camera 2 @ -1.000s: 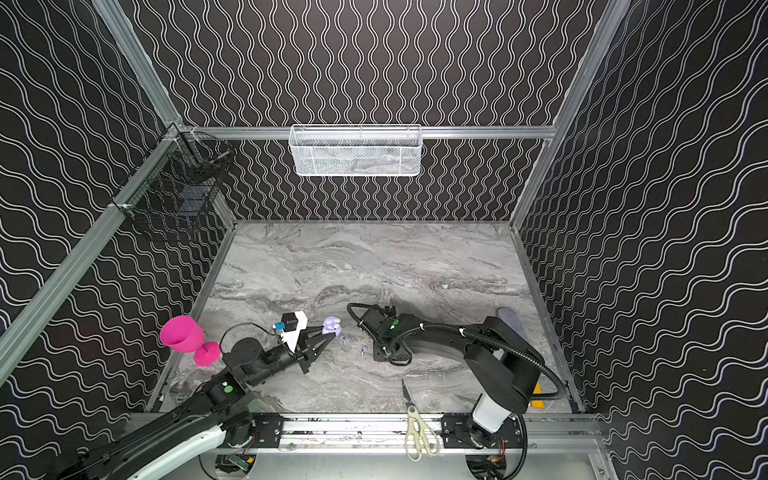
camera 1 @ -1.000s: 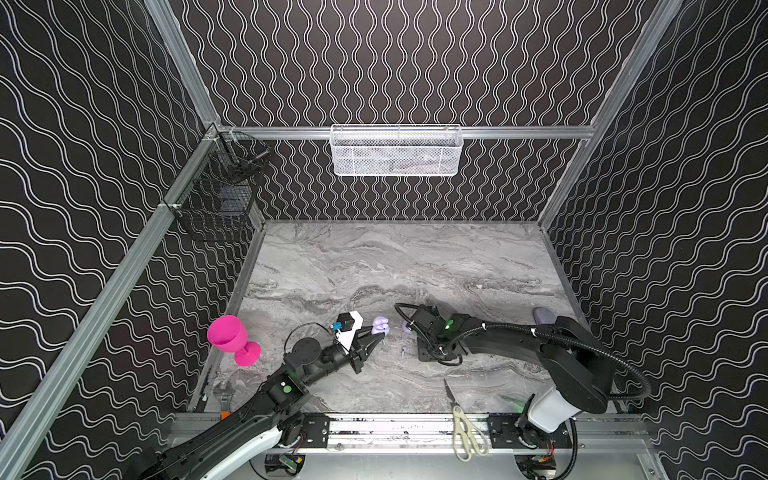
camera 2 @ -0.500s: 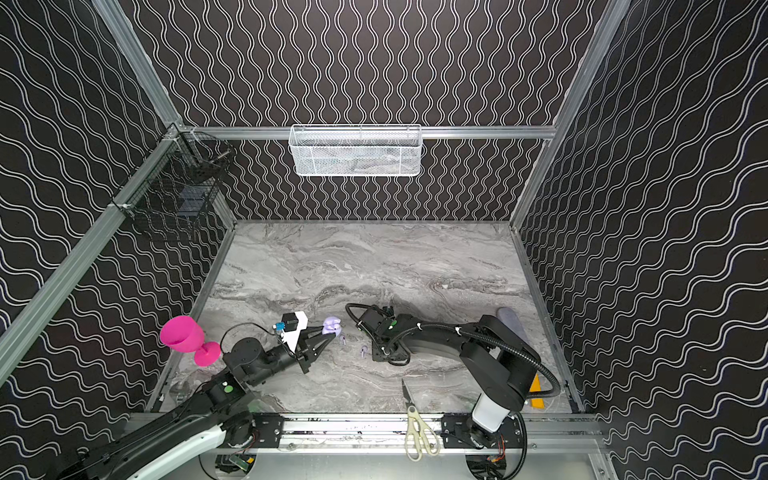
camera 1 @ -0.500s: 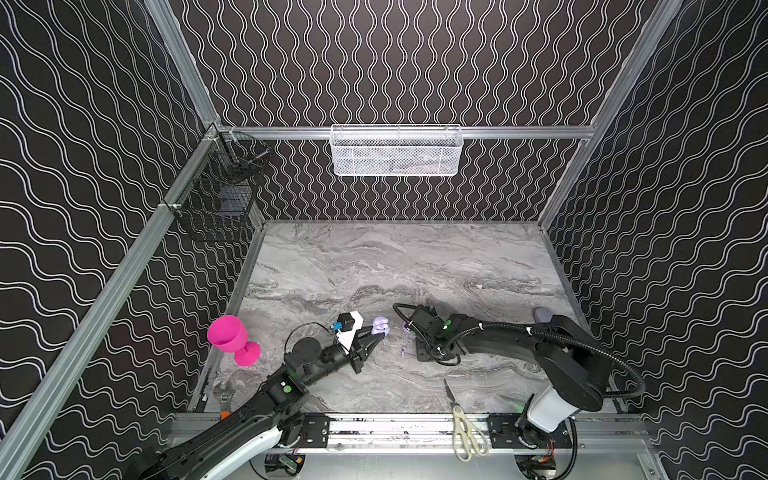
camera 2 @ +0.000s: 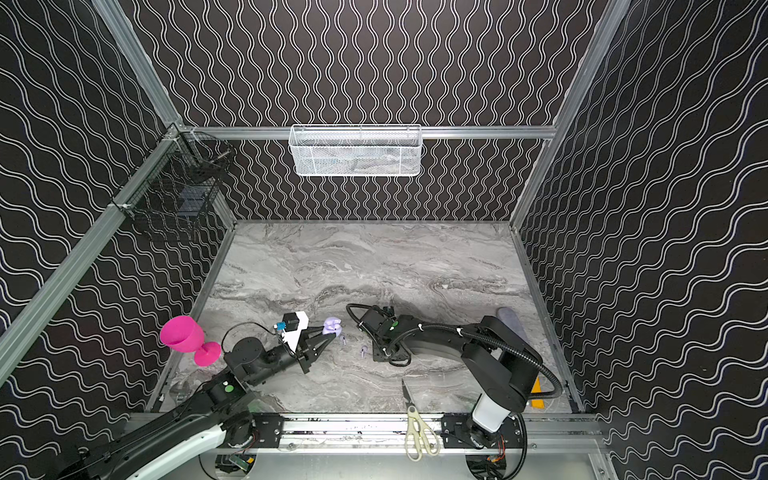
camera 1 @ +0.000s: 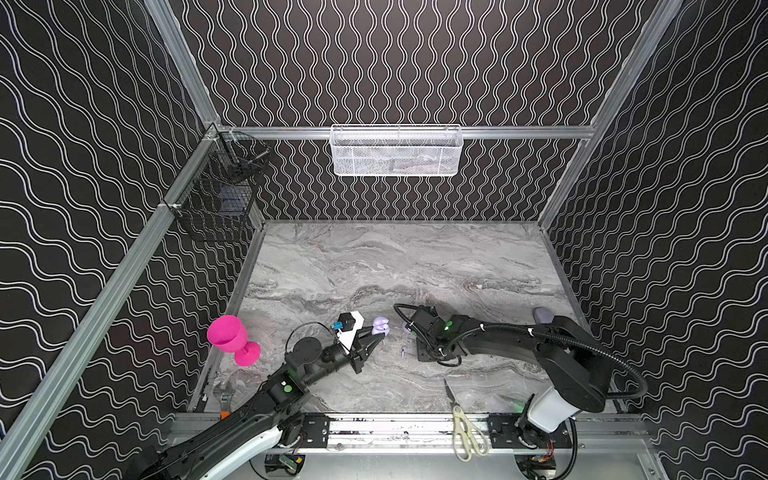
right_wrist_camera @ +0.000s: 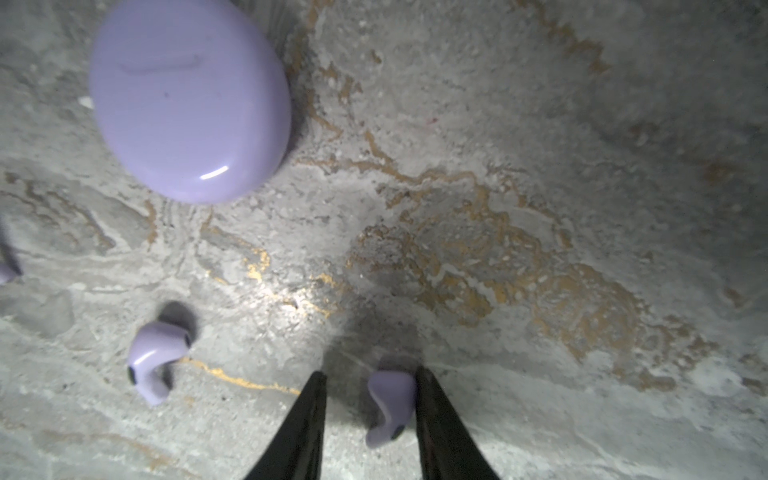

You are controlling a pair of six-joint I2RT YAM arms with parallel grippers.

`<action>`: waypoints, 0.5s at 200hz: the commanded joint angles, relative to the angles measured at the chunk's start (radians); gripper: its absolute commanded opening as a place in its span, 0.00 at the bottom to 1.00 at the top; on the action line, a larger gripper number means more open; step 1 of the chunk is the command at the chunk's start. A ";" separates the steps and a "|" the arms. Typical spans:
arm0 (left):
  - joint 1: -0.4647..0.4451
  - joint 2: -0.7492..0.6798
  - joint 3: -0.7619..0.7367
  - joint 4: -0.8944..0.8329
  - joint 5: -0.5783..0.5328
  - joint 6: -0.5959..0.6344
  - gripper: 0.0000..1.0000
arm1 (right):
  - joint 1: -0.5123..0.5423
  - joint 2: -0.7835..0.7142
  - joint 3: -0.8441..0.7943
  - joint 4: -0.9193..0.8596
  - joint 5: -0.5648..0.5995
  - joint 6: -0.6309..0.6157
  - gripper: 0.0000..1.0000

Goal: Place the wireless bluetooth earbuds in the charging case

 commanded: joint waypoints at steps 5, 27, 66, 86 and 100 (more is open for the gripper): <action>0.002 0.001 0.009 0.026 0.002 0.013 0.15 | 0.000 0.011 0.003 0.004 -0.015 -0.012 0.37; 0.002 -0.006 0.009 0.020 -0.002 0.014 0.15 | 0.000 0.019 0.004 0.003 -0.015 -0.016 0.37; 0.002 -0.010 0.009 0.017 -0.002 0.014 0.15 | 0.000 0.024 0.013 -0.011 -0.009 -0.024 0.35; 0.002 -0.009 0.009 0.016 -0.003 0.015 0.15 | -0.001 0.025 0.015 -0.021 -0.003 -0.027 0.35; 0.002 -0.013 0.009 0.012 -0.004 0.015 0.15 | 0.000 0.023 0.013 -0.028 0.001 -0.032 0.35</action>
